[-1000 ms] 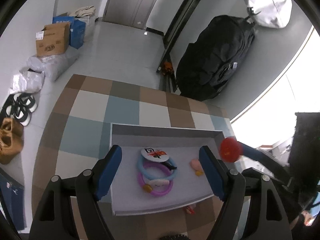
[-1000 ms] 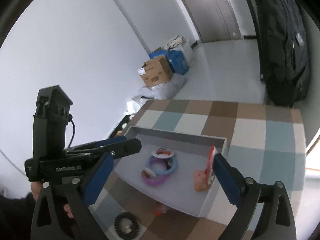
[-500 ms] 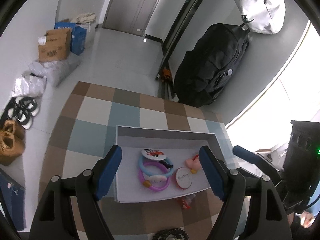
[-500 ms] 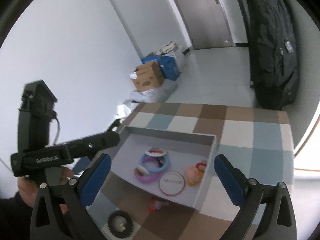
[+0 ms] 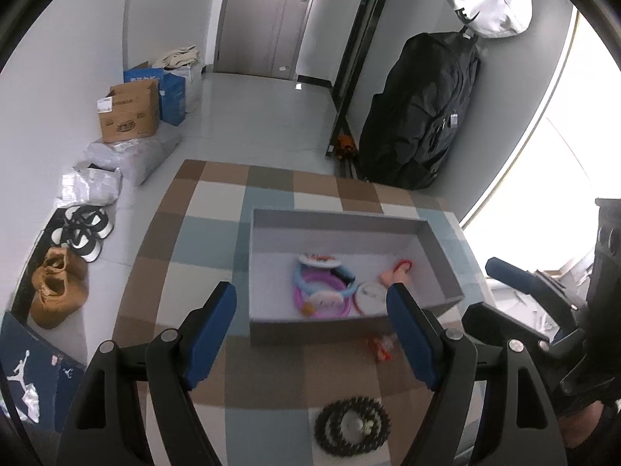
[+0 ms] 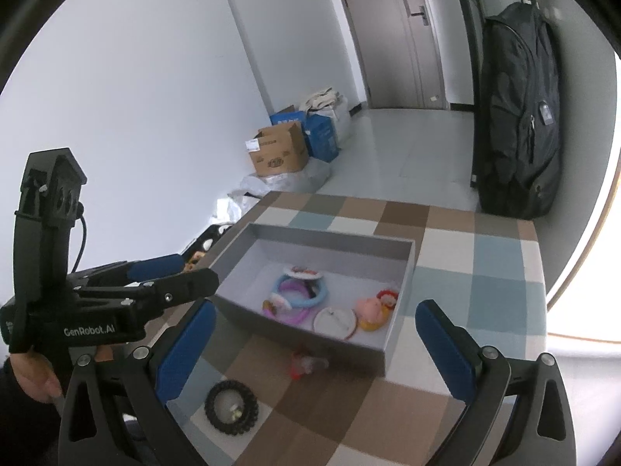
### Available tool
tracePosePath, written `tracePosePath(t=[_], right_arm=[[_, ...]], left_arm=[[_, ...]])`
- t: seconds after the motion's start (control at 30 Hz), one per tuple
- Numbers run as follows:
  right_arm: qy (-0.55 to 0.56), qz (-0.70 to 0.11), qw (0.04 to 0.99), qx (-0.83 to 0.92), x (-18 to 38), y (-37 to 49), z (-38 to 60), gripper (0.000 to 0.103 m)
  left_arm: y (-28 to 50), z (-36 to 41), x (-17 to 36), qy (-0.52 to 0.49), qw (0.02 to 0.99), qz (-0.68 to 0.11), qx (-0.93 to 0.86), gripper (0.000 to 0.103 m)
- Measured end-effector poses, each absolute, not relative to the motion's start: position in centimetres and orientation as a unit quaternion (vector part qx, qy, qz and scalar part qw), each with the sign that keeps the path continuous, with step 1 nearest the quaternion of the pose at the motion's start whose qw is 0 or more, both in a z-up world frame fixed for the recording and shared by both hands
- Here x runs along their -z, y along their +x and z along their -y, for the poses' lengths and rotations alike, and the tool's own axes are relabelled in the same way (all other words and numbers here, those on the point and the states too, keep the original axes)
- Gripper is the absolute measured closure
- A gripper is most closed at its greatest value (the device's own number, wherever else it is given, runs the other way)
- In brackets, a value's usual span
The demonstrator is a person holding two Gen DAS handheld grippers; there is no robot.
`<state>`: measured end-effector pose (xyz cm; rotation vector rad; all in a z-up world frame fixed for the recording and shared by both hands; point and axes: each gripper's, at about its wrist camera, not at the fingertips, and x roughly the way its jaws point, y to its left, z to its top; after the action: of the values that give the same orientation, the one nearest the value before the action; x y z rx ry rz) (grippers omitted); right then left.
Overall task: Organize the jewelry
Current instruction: 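Move the left tool to the black coil bracelet and grasp it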
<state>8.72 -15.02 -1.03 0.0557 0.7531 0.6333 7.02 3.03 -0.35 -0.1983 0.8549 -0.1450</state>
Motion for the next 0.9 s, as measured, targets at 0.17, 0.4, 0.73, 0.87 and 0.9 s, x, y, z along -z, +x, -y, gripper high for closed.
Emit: tracePosePath(t=[0.17,0.4,0.73,0.87,0.9], right_arm=[[0.027,-0.372,0.879,-0.297,1.7,7.6,15.3,0.000],[0.048,-0.392,0.876,-0.276,2.7,6.9,16.8,0.000],[0.075,-0.414,0.877,-0.231,3.6,7.3,19.2,0.000],[0.083,-0.421,0.875,-0.224,3.9,7.4,19.6,0.000],[0.083,-0.422,0.875,-0.223,3.9,7.4,19.6,0.000]], left_arm=[[6.2,-3.2,1.2,-0.105,0.890,-0.436,0.077,0.027],[5.3,-2.1,2.5,-0.100,0.871,-0.469,0.105,0.027],[3.6,1.6,4.6,-0.004,0.851,-0.509,0.129,0.027],[3.1,3.0,5.5,0.046,0.844,-0.519,0.124,0.027],[3.1,3.3,5.8,0.059,0.841,-0.525,0.118,0.027]])
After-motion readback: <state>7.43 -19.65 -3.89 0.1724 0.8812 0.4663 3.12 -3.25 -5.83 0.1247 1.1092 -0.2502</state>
